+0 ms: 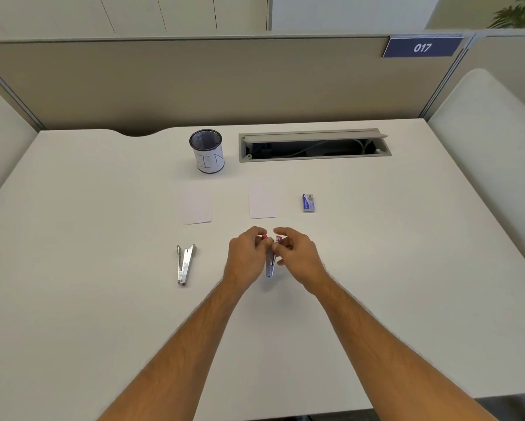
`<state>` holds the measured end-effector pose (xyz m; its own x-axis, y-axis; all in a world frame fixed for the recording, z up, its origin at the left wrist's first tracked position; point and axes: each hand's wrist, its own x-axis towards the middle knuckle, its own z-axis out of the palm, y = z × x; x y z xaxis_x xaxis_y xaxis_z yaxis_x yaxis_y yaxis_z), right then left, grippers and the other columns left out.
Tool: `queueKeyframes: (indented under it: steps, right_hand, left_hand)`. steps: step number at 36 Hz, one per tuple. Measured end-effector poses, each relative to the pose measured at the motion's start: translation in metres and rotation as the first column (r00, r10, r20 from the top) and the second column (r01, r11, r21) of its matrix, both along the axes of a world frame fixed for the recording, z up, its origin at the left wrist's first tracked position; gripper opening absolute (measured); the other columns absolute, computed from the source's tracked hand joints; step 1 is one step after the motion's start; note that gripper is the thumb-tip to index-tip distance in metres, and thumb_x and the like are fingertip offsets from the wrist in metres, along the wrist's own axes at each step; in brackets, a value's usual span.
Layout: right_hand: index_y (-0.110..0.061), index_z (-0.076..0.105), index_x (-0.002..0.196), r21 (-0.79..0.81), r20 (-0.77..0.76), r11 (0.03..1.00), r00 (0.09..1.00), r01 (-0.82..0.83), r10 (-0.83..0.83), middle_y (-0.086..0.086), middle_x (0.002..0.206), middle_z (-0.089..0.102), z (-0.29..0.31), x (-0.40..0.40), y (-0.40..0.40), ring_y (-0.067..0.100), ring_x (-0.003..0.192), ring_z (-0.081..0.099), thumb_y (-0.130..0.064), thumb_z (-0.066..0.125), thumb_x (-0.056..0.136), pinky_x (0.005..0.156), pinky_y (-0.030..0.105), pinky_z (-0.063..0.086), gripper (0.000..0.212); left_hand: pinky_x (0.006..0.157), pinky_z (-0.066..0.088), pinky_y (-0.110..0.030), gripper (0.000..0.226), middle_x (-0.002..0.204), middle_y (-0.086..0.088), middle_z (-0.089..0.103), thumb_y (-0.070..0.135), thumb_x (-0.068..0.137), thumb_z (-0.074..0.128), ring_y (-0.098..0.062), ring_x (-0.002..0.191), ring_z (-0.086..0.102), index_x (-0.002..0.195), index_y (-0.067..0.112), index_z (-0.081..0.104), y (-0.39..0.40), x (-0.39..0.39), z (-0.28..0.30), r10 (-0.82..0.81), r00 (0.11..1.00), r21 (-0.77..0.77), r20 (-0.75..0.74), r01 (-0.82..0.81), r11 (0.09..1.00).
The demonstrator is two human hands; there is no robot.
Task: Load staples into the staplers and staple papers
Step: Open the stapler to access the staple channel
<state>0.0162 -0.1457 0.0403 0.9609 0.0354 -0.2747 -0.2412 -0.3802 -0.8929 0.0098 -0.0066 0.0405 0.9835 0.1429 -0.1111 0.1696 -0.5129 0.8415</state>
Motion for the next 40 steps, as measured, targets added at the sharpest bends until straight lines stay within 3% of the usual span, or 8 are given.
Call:
queueKeyframes:
  steps: [3, 9, 15, 24, 30, 34, 36, 40]
  right_hand:
    - [-0.026, 0.062, 0.134, 0.002, 0.024, 1.000, 0.999, -0.025, 0.025, 0.005, 0.110, 0.070, -0.001, 0.000, 0.000, 0.017, 0.097, 0.070, -0.018, 0.060, 0.100, 0.063, 0.016, 0.059, 0.035]
    - [-0.017, 0.074, 0.108, -0.111, 0.049, 0.989, 0.993, -0.098, 0.104, 0.001, 0.093, 0.075, 0.001, 0.002, 0.003, 0.024, 0.092, 0.071, -0.012, 0.052, 0.100, 0.086, 0.048, 0.060, 0.023]
    - [-0.007, 0.068, 0.118, -0.218, 0.069, 0.975, 0.996, -0.041, 0.058, 0.009, 0.109, 0.073, 0.000, 0.005, 0.008, 0.023, 0.095, 0.070, -0.008, 0.047, 0.102, 0.089, 0.041, 0.059, 0.028]
    - [-0.007, 0.069, 0.114, 0.185, -0.043, 0.949, 0.967, 0.256, -0.252, 0.022, 0.107, 0.069, -0.012, 0.015, -0.015, 0.031, 0.093, 0.075, -0.001, 0.052, 0.101, 0.083, 0.039, 0.064, 0.023]
    - [-0.005, 0.071, 0.111, 0.310, -0.050, 0.886, 0.937, 0.344, -0.346, 0.030, 0.105, 0.066, -0.015, 0.019, -0.022, 0.036, 0.094, 0.072, 0.001, 0.054, 0.100, 0.088, 0.046, 0.062, 0.021]
    - [-0.002, 0.070, 0.109, 0.427, -0.082, 0.817, 0.916, 0.387, -0.392, 0.019, 0.096, 0.069, -0.012, 0.021, -0.032, 0.024, 0.086, 0.073, 0.004, 0.055, 0.099, 0.086, 0.041, 0.063, 0.019]
    - [0.000, 0.070, 0.109, 0.490, -0.091, 0.783, 0.916, 0.382, -0.390, 0.019, 0.097, 0.069, -0.009, 0.023, -0.037, 0.024, 0.086, 0.072, 0.006, 0.054, 0.099, 0.083, 0.037, 0.063, 0.019]
    - [0.006, 0.067, 0.115, 0.544, -0.098, 0.759, 0.925, 0.358, -0.367, 0.021, 0.096, 0.069, -0.005, 0.025, -0.041, 0.028, 0.087, 0.071, 0.007, 0.054, 0.100, 0.081, 0.036, 0.064, 0.020]
  left_hand:
    - [0.063, 0.040, -0.002, 0.024, 0.102, -0.006, 0.076, 0.021, 0.101, 0.060, -0.014, 0.082, 0.068, 0.121, 0.009, 0.068, 0.001, 0.001, -0.001, -0.014, 1.000, 0.038, 0.010, 0.014, 0.999]
    - [0.068, 0.048, -0.017, 0.016, 0.091, -0.005, 0.076, 0.020, 0.099, 0.063, -0.020, 0.082, 0.070, 0.106, 0.009, 0.071, 0.002, 0.005, 0.000, -0.048, 0.999, 0.056, 0.010, 0.047, 0.997]
    - [0.061, 0.042, -0.005, 0.012, 0.084, 0.000, 0.073, 0.020, 0.097, 0.065, -0.016, 0.076, 0.067, 0.102, 0.011, 0.070, 0.002, 0.004, 0.000, -0.025, 0.998, 0.072, 0.056, 0.021, 0.997]
    - [0.066, 0.045, -0.003, 0.006, 0.078, 0.011, 0.074, 0.016, 0.087, 0.073, 0.004, 0.076, 0.067, 0.092, 0.017, 0.070, 0.009, 0.001, 0.011, 0.099, 0.990, -0.152, 0.102, -0.083, 0.985]
    - [0.070, 0.053, -0.025, 0.010, 0.080, 0.002, 0.078, 0.013, 0.082, 0.074, -0.013, 0.074, 0.070, 0.083, 0.019, 0.066, 0.021, -0.007, 0.013, 0.063, 0.998, -0.281, 0.010, -0.058, 0.958]
    - [0.070, 0.053, -0.040, 0.015, 0.081, -0.009, 0.076, 0.006, 0.077, 0.073, -0.024, 0.073, 0.068, 0.081, 0.017, 0.064, 0.034, -0.012, 0.009, 0.036, 0.999, -0.297, -0.024, -0.042, 0.954]
    - [0.081, 0.059, -0.048, 0.016, 0.080, -0.011, 0.075, 0.004, 0.077, 0.075, -0.032, 0.079, 0.075, 0.082, 0.011, 0.062, 0.038, -0.015, 0.006, 0.012, 0.999, -0.311, -0.052, -0.028, 0.950]
    - [0.082, 0.060, -0.053, 0.021, 0.073, -0.011, 0.073, 0.006, 0.077, 0.080, -0.028, 0.071, 0.074, 0.081, 0.010, 0.060, 0.041, -0.015, 0.000, -0.088, 0.991, -0.230, -0.104, 0.063, 0.971]
